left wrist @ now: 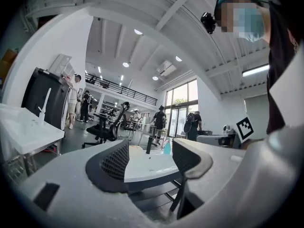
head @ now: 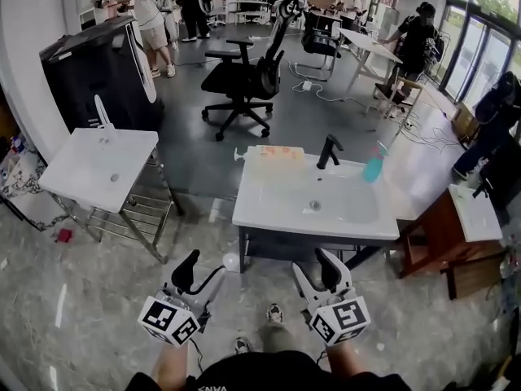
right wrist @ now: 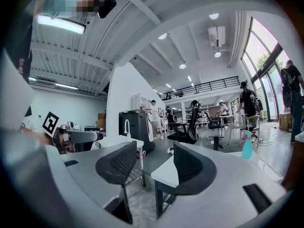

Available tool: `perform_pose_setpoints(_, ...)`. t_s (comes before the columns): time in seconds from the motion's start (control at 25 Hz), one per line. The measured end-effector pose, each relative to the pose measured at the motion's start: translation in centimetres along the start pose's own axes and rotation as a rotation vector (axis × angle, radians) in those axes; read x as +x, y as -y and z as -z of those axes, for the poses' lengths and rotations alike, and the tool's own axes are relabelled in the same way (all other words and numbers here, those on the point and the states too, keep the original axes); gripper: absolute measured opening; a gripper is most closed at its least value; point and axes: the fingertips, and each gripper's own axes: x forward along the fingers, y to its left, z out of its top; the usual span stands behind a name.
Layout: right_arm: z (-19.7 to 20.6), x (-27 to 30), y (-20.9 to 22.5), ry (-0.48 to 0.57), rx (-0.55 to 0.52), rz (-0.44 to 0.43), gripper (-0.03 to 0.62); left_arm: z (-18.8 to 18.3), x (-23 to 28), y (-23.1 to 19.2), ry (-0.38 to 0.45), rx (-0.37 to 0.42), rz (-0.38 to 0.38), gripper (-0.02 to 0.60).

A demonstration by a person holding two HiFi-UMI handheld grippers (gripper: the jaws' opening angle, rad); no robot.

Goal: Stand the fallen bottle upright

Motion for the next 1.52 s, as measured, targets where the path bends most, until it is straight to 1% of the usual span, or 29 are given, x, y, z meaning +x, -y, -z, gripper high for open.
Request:
perform_pose_setpoints(0.16,0.3,2.2,1.2,-0.008,0.003,-0.008,0.227,0.5,1.7,-1.8,-0.012,-0.016,-0.019,0.279)
perform_pose_setpoints(0.36,0.6,6.2,4.4,-0.018,0.002,-0.030,0.227,0.6,5.4,-3.9,-0.023,-0.014,-0.044,0.279)
perform_pose_setpoints(0.52,0.7,9.8,7.5,-0.030,-0.007,-0.057,0.227,0.2,9.4,-5.5,-0.019,-0.006,-0.065,0.279)
perform_pose_setpoints(0.72,0.3,13.4,12.3,-0.035,-0.012,-0.087,0.227,-0.5,14.6,-6.4,-0.008,-0.006,-0.093,0.279)
perform_pose_setpoints(0.88,0.4,15.5,15.7,-0.035,-0.013,-0.109,0.227,-0.4,18.3,-7.1,-0.005,-0.021,-0.117,0.279)
perform_pose_setpoints(1.0,0.6,17.0,17.8,-0.035,-0.009,-0.120,0.227,-0.1,20.6,-7.7,-0.010,-0.041,-0.130,0.279)
perform_pose_setpoints(1.2,1.6,18.7,20.4,-0.041,-0.004,-0.133,0.227,1.0,22.9,-9.1,-0.020,-0.087,-0.167,0.279)
perform_pose_setpoints(1.4,2.4,20.2,21.6,-0.064,0.008,-0.128,0.227,1.8,24.4,-10.8,-0.025,-0.151,-0.183,0.279)
perform_pose_setpoints(1.52,2.6,21.5,22.2,-0.075,0.003,-0.121,0.227,2.3,25.6,-12.0,-0.030,-0.178,-0.176,0.279)
